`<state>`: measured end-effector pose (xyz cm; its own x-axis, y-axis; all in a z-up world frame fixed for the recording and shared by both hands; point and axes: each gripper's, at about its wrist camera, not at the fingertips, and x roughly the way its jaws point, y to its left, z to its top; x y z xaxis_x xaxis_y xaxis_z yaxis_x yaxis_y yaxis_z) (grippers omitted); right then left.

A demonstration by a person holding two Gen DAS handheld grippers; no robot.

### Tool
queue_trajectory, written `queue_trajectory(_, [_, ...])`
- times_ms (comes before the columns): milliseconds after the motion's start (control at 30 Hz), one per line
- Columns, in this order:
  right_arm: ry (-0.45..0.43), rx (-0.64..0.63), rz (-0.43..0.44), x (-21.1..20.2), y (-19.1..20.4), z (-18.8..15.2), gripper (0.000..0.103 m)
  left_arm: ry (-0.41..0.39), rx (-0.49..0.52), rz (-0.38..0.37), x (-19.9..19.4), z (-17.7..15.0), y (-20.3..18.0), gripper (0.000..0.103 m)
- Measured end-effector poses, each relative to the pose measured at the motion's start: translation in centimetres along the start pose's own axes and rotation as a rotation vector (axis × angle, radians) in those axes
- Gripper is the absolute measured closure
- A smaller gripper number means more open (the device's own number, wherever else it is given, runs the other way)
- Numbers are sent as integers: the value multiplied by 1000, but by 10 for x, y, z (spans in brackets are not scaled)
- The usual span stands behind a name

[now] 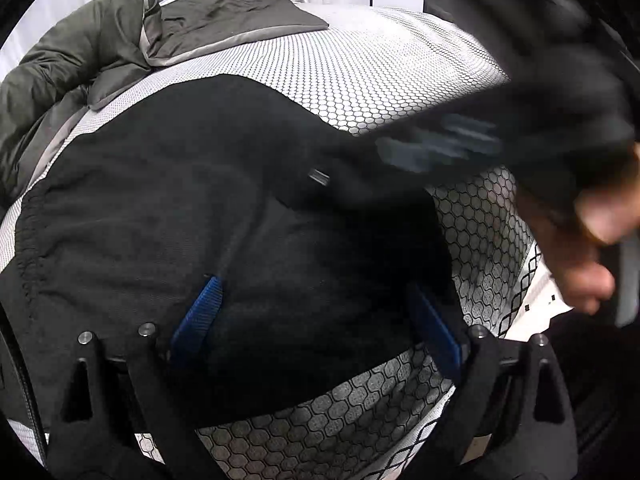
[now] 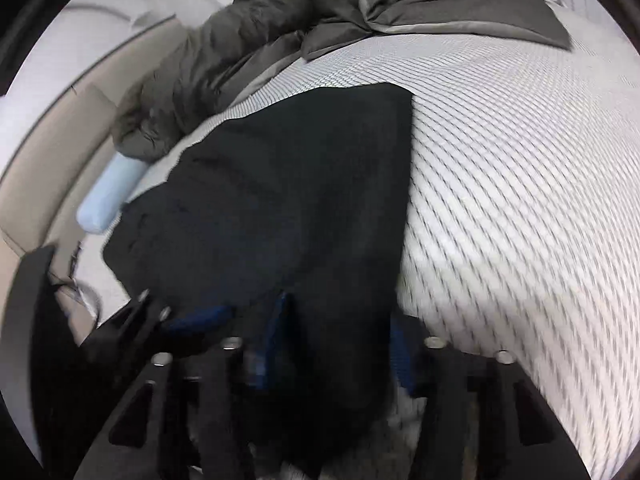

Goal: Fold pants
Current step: 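Fold the held pants edge over toward the left tool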

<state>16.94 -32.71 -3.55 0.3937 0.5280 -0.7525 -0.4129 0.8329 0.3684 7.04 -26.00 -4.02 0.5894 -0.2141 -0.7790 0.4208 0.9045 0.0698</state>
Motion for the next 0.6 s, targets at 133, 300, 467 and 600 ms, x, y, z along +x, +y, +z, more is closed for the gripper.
queue_trajectory(133, [23, 5, 2, 28, -11, 44, 74, 18, -5, -27, 10, 5, 11, 10])
queue_trajectory(300, [26, 32, 18, 72, -28, 112, 79, 23, -1, -45, 16, 11, 18, 9])
queue_trajectory(467, [10, 35, -37, 106, -42, 172, 82, 7, 25, -60, 16, 9, 19, 5])
queue_trajectory(600, [9, 22, -69, 104, -37, 186, 74, -47, 31, -115, 3, 6, 25, 4])
